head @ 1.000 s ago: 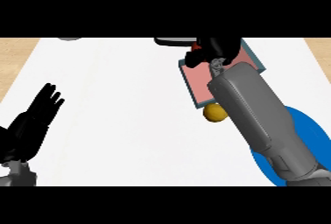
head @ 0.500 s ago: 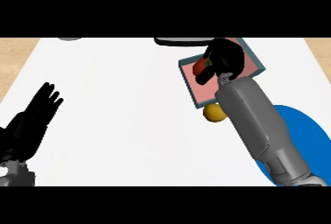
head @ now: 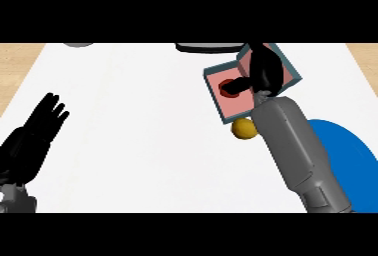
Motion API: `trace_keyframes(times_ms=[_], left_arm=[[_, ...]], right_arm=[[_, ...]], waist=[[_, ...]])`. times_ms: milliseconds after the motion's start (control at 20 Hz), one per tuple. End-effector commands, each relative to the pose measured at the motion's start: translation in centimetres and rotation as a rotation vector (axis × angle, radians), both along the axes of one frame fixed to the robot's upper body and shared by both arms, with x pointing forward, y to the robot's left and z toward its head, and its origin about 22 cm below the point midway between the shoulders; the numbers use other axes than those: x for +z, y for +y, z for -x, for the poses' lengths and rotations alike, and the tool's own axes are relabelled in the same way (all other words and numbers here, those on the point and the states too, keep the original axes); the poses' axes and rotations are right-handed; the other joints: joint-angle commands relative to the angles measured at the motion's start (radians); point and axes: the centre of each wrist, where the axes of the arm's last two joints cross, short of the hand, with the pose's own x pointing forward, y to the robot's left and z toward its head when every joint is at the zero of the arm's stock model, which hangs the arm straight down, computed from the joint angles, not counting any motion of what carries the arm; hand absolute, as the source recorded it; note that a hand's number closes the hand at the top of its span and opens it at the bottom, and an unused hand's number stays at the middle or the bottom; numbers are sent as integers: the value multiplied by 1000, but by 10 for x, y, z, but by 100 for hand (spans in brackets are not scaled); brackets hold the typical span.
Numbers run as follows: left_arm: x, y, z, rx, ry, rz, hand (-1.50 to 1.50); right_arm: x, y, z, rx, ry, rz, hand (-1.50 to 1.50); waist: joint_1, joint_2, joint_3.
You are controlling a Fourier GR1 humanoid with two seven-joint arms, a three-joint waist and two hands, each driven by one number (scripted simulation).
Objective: Pick the bell pepper from the plate and place it in the cardboard box
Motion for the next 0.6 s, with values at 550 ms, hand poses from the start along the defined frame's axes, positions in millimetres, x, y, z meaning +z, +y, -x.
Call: trace_keyframes(times_ms=[550], left_arm=[[-15,2,14,7,0,-3,0]], right_arm=[[32,-119,43,-173,-298,-446,-150]], waist=[[-7,-3,-1]])
